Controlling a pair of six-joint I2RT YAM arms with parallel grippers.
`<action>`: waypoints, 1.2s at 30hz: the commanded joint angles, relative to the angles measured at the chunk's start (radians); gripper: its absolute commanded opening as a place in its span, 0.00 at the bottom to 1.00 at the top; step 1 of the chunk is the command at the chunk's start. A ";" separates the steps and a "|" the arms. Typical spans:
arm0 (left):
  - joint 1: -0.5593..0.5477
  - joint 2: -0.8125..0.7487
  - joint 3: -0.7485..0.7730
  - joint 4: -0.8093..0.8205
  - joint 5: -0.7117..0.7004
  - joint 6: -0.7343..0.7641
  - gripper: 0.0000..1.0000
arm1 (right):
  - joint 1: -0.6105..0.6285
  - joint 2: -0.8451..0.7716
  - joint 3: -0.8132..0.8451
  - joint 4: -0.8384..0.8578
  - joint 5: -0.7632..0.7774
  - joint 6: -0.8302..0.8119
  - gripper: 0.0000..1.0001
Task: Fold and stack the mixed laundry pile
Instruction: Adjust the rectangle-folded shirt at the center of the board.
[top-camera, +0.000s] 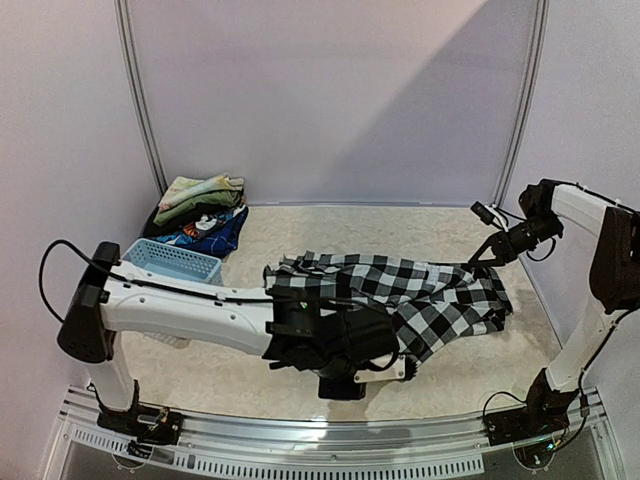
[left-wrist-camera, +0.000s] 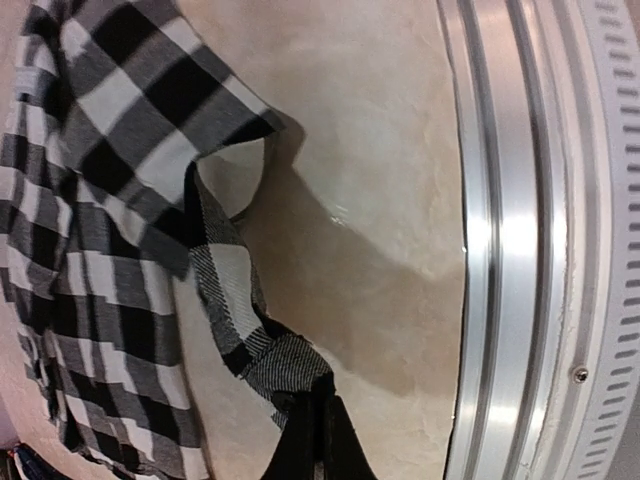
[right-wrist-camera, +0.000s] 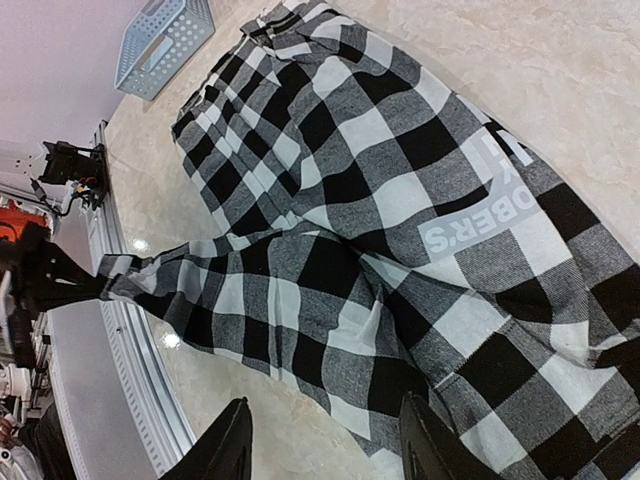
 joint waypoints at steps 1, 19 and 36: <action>0.058 -0.066 0.091 -0.029 -0.002 -0.006 0.00 | -0.033 -0.026 0.048 -0.064 0.041 -0.058 0.51; 0.301 0.093 0.566 0.061 -0.052 0.077 0.00 | -0.071 -0.172 -0.044 0.123 0.219 0.012 0.99; 0.436 0.243 0.777 0.195 0.161 -0.046 0.00 | -0.076 -0.141 -0.085 0.101 0.187 -0.012 0.99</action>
